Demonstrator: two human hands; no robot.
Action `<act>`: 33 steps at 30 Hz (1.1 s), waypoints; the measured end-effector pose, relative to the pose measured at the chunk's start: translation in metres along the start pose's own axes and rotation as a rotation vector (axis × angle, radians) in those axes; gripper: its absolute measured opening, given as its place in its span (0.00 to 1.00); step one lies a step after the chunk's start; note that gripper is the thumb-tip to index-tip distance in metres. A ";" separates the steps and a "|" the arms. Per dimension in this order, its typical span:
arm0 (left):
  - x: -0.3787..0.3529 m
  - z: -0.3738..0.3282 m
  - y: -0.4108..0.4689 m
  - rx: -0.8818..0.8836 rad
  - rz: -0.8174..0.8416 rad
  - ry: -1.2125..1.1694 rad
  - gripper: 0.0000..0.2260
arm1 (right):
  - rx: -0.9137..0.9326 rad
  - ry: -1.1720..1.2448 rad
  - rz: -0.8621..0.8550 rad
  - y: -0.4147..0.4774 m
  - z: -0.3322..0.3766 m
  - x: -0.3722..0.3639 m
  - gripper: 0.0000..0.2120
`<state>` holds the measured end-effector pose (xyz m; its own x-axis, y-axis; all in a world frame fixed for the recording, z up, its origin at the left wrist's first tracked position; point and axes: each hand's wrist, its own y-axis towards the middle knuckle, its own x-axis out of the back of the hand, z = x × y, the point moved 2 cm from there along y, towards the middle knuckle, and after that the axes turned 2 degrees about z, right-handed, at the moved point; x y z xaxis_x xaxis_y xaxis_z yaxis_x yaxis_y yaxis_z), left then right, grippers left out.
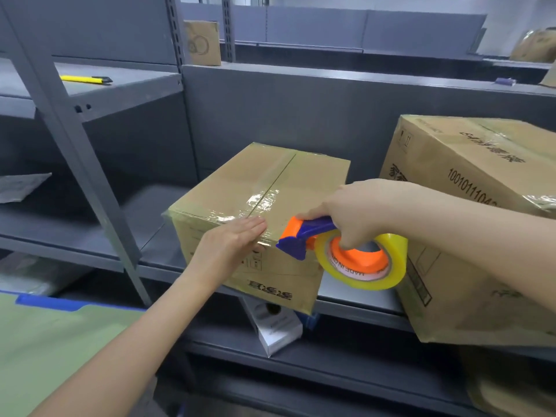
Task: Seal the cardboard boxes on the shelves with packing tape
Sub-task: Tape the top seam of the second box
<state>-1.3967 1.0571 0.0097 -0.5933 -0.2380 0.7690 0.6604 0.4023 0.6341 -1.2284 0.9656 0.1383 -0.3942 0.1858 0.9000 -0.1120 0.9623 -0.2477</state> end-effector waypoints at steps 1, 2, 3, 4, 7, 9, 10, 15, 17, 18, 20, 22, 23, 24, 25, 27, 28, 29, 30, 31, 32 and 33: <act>-0.001 0.000 0.000 -0.002 0.001 -0.005 0.20 | -0.008 0.024 0.002 -0.002 -0.002 -0.003 0.33; 0.000 0.000 0.000 -0.001 0.002 -0.012 0.20 | -0.011 0.049 0.003 -0.004 -0.004 -0.005 0.34; 0.000 0.000 0.001 0.002 0.001 -0.021 0.20 | -0.010 0.077 -0.001 -0.006 -0.005 -0.008 0.35; 0.000 0.000 0.001 0.008 0.002 -0.030 0.20 | -0.009 0.104 -0.009 -0.009 -0.007 -0.010 0.35; 0.000 -0.001 0.002 0.036 0.025 -0.045 0.21 | -0.021 0.127 -0.030 -0.021 -0.018 -0.019 0.36; 0.001 -0.001 0.003 0.058 0.034 -0.051 0.20 | -0.039 0.137 0.003 -0.037 -0.031 -0.031 0.37; 0.001 0.000 0.003 0.064 0.036 -0.050 0.20 | -0.053 0.169 0.027 -0.046 -0.037 -0.039 0.38; 0.003 -0.002 0.002 0.077 0.070 -0.004 0.21 | -0.072 0.278 0.007 -0.073 -0.049 -0.075 0.39; 0.006 -0.005 0.004 0.078 0.098 0.022 0.21 | -0.060 0.220 -0.055 -0.069 -0.046 -0.081 0.39; 0.008 -0.008 0.005 0.078 0.111 0.049 0.21 | -0.058 0.186 -0.085 -0.066 -0.045 -0.083 0.38; 0.012 -0.016 0.007 0.072 0.126 0.111 0.23 | -0.049 0.133 -0.121 -0.059 -0.042 -0.085 0.38; 0.010 -0.031 0.010 0.016 0.124 0.159 0.27 | -0.041 0.114 -0.131 -0.056 -0.041 -0.088 0.38; 0.007 -0.040 0.013 -0.036 0.122 0.168 0.29 | -0.039 0.115 -0.129 -0.055 -0.041 -0.090 0.38; 0.001 -0.051 0.016 -0.105 0.120 0.157 0.30 | -0.036 0.117 -0.125 -0.054 -0.042 -0.091 0.39; -0.005 -0.062 0.019 -0.182 0.116 0.127 0.29 | -0.033 0.115 -0.124 -0.054 -0.042 -0.091 0.39; -0.014 -0.080 0.025 -0.273 0.094 0.058 0.27 | -0.033 0.110 -0.119 -0.053 -0.042 -0.090 0.39; -0.015 -0.084 0.028 -0.277 0.072 0.032 0.26 | -0.034 0.110 -0.112 -0.053 -0.041 -0.089 0.39; -0.015 -0.084 0.029 -0.270 0.048 0.015 0.25 | -0.036 0.111 -0.104 -0.052 -0.040 -0.089 0.39; -0.014 -0.083 0.029 -0.265 0.029 0.002 0.26 | -0.038 0.116 -0.099 -0.052 -0.040 -0.089 0.39; -0.013 -0.078 0.027 -0.265 0.015 -0.007 0.27 | -0.041 0.125 -0.099 -0.053 -0.039 -0.089 0.39; -0.011 -0.073 0.025 -0.265 0.007 -0.010 0.28 | -0.044 0.136 -0.104 -0.054 -0.038 -0.089 0.39; -0.009 -0.067 0.022 -0.262 0.002 -0.009 0.28 | -0.048 0.142 -0.117 -0.055 -0.036 -0.088 0.39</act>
<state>-1.3458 1.0093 0.0219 -0.5947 -0.2294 0.7705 0.7579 0.1598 0.6325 -1.1546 0.9039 0.0854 -0.2478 0.0951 0.9641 -0.1048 0.9867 -0.1242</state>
